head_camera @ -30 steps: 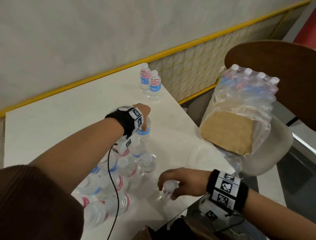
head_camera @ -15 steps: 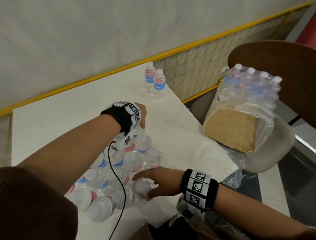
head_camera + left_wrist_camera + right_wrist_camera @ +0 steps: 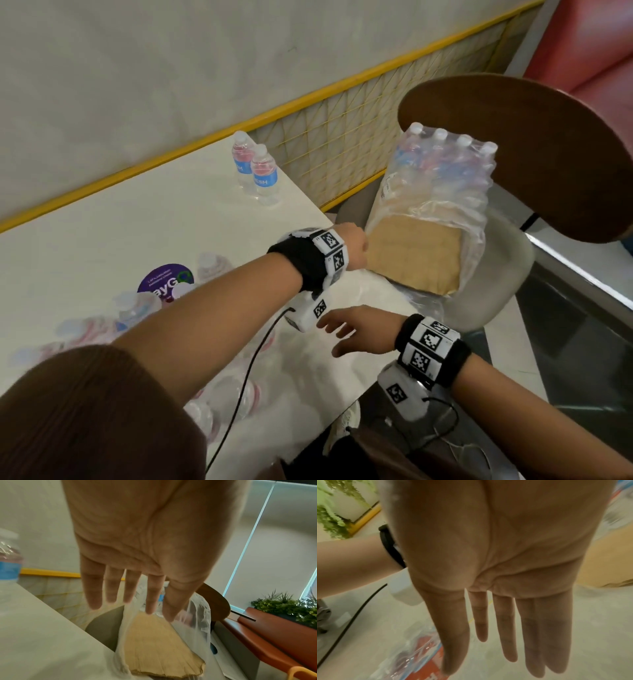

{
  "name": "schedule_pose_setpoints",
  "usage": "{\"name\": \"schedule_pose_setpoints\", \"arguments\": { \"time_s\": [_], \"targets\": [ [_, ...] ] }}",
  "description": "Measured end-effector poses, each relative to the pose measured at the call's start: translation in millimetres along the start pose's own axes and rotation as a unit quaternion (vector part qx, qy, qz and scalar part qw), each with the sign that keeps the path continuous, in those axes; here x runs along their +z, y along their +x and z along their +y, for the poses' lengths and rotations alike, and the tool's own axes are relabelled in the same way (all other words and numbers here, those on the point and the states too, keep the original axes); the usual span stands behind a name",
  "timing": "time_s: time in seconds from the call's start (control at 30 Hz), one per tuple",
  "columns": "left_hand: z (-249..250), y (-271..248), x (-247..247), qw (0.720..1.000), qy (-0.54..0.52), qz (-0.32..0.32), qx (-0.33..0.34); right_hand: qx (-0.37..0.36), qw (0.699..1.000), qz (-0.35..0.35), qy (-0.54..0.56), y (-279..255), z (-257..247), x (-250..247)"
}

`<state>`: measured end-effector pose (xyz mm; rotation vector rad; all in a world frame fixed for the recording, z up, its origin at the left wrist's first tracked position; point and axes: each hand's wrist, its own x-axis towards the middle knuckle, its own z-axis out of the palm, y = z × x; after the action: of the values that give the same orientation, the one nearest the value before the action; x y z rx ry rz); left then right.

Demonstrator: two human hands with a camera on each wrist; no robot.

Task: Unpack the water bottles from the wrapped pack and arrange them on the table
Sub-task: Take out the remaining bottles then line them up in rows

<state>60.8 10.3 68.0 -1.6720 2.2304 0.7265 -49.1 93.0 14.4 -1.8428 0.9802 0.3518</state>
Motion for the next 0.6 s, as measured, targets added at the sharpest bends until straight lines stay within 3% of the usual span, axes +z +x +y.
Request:
{"name": "schedule_pose_setpoints", "arguments": {
  "time_s": [0.23,0.33,0.47,0.6],
  "targets": [
    [27.6,46.9,4.9,0.995,-0.032,0.085,0.043,0.068,0.995,0.06,0.039,-11.2,61.1,-37.9],
    [34.9,53.4,2.9,0.985,-0.065,0.144,0.066,0.095,0.984,0.143,0.049,-8.5,86.3,-72.6],
    [38.3,52.8,4.1,0.965,-0.107,0.218,0.1,0.118,0.943,0.291,0.106,7.0,106.9,-129.9],
    [37.2,55.3,4.5,0.948,-0.144,0.263,0.104,0.193,0.93,0.298,0.099,38.9,128.4,-187.0]
  ]
}}
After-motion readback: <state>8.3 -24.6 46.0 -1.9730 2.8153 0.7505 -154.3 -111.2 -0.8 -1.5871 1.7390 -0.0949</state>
